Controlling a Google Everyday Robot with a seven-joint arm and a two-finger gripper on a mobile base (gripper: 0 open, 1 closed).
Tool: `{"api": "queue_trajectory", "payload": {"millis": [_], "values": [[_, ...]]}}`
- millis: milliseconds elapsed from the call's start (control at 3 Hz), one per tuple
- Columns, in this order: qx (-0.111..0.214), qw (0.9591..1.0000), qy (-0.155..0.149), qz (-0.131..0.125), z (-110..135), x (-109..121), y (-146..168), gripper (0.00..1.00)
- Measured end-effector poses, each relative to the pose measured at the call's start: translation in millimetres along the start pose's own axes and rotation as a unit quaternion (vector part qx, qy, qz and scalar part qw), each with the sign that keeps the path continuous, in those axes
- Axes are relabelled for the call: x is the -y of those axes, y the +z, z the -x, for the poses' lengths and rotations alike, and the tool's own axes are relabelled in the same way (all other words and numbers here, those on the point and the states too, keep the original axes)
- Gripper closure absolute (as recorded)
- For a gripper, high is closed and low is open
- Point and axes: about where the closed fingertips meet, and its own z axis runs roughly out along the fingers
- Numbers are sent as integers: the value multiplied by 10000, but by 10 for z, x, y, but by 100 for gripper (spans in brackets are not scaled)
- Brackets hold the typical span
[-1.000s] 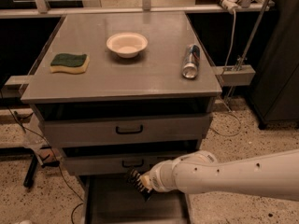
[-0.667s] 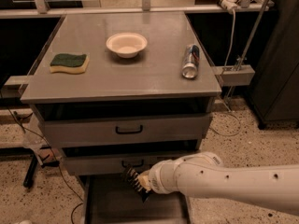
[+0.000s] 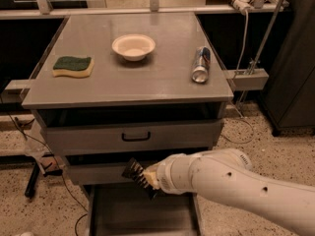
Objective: Pick rxbar chocolate from bottom drawer and place on counter
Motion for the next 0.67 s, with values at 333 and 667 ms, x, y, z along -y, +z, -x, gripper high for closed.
{"api": "queue_trajectory", "payload": {"millis": [333,667], "values": [[167,9994,-223,-187,391,147,-209,100],[277,9977,-388,-476,744,336,-409,100]]}}
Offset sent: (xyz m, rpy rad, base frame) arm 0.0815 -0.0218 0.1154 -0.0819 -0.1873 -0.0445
